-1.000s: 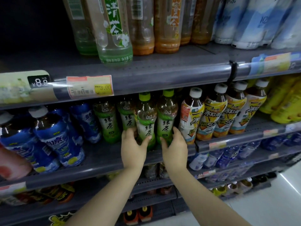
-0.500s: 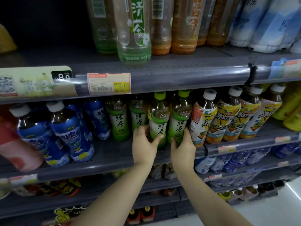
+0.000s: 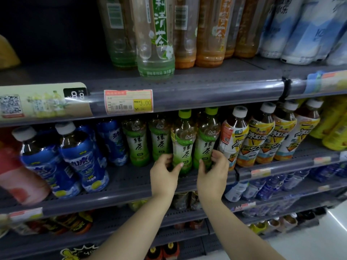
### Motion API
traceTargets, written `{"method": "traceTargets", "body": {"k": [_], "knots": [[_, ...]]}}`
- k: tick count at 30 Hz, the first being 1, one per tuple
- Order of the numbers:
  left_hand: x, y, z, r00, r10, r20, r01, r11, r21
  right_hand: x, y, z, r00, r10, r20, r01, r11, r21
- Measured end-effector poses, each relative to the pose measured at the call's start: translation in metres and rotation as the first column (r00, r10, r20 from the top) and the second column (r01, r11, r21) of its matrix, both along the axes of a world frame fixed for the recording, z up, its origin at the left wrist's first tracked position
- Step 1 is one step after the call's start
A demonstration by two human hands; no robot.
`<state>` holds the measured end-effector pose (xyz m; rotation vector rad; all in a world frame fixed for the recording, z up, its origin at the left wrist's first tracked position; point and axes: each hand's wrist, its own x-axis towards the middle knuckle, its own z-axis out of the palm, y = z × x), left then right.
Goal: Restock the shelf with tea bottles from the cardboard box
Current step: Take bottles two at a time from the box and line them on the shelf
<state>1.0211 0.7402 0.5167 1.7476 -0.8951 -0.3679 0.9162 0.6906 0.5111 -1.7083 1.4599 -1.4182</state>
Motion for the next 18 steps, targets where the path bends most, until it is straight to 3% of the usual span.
{"method": "traceTargets", "body": {"k": [10,14,18], "knots": [[0.006,0.006,0.000,1.000,-0.007,-0.019,0.006,1.000,-0.029,-0.002,0.008,0.003,1.000,0.010,-0.011,-0.010,1.000,-0.008],[0.031,0.032,0.007,0.980,0.182,0.086,-0.174,0.980,-0.096,0.016,0.046,0.011,0.967,0.253,0.003,-0.252,0.963,-0.093],[0.056,0.047,0.008,0.956,0.290,0.042,-0.285,0.954,-0.088,0.051,0.067,0.018,0.887,0.462,0.029,-0.463,0.886,0.039]]}}
